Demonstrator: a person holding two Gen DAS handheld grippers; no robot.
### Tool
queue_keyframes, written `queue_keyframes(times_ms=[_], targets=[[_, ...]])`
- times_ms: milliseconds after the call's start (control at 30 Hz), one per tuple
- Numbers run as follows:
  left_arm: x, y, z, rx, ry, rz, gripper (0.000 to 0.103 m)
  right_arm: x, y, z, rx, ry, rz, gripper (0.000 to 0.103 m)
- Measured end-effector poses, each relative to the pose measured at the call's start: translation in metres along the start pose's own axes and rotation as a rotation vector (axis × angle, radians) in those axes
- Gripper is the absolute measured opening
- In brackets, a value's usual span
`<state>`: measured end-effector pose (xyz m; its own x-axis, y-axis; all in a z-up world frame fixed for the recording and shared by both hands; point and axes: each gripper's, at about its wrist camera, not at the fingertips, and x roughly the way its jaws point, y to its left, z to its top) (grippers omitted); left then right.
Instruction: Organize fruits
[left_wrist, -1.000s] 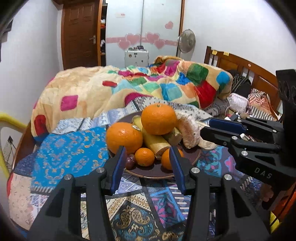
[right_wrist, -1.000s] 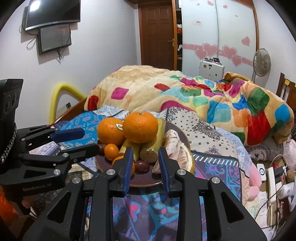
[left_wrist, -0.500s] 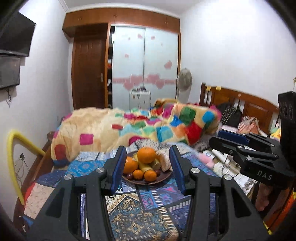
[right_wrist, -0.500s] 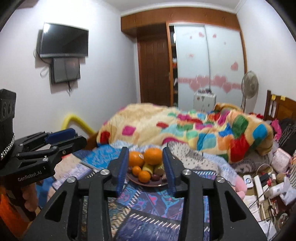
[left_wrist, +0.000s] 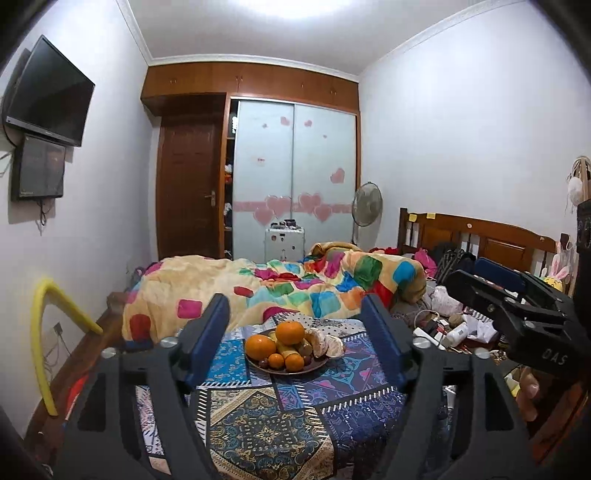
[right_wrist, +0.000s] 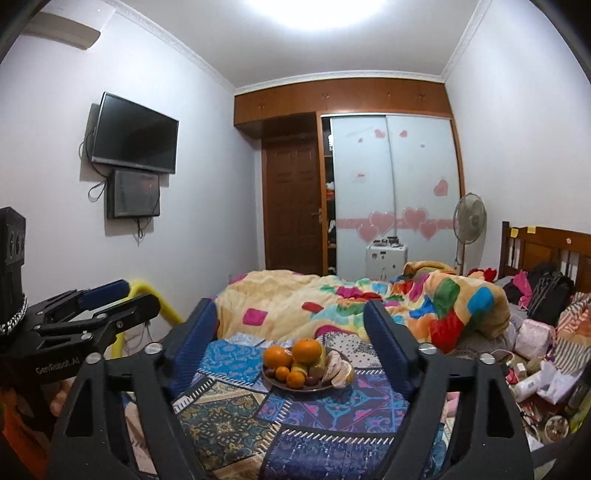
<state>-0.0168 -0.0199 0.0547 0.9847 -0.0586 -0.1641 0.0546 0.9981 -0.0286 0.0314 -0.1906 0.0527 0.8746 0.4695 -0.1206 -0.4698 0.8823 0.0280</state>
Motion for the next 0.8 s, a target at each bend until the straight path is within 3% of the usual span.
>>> queue_keyframes(times_ms=[233, 800], targets=[[-0.008, 0.001, -0.004, -0.006, -0.012, 0.012, 0.097, -0.005, 0.003, -0.005, -0.013, -0.017, -0.049, 0.102], [-0.012, 0.001, -0.008, -0.001, -0.019, 0.023, 0.102, -0.019, 0.003, -0.010, -0.007, -0.017, -0.052, 0.103]])
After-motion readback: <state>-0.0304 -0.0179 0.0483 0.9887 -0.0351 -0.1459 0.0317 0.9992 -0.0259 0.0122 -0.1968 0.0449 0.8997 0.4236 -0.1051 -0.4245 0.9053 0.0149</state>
